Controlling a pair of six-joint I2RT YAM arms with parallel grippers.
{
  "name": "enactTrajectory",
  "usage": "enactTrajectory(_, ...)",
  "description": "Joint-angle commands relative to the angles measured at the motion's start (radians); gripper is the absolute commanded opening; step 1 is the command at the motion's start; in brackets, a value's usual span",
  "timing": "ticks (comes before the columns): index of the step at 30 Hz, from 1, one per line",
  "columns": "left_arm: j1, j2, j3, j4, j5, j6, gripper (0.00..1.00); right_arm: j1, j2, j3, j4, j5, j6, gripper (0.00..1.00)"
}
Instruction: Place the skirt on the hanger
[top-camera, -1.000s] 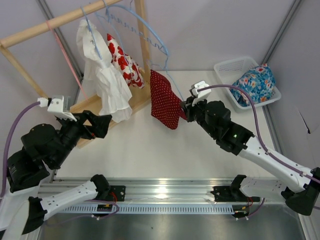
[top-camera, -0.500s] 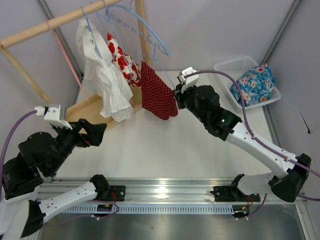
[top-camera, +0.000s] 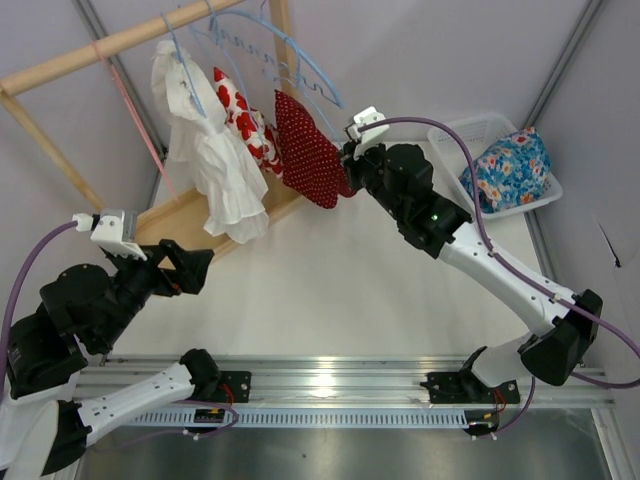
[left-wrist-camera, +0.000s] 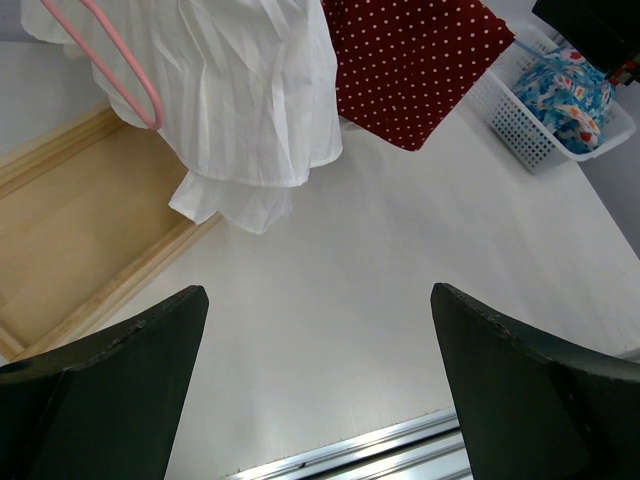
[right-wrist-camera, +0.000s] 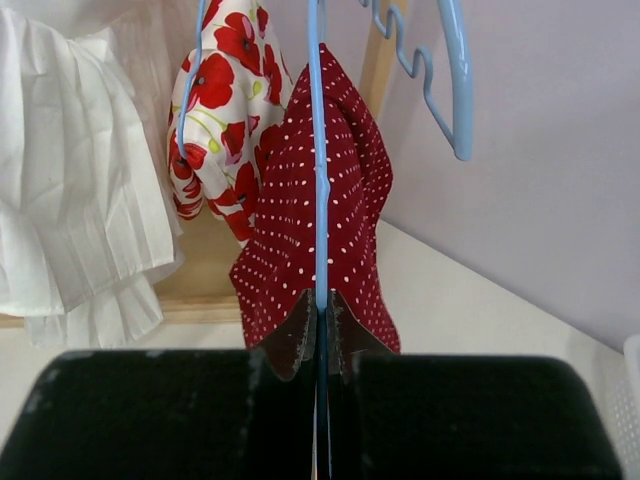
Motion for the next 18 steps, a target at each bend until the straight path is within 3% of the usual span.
enactTrajectory(1, 0.005, -0.01, 0.009, -0.006, -0.019, 0.02, 1.0, -0.012, 0.022, 0.099, 0.127, -0.057, -0.048, 0.0)
enactTrajectory(18, 0.005, -0.03, 0.002, -0.017, -0.015, 0.0, 0.99, -0.092, 0.226, 0.336, 0.127, -0.153, -0.083, 0.0)
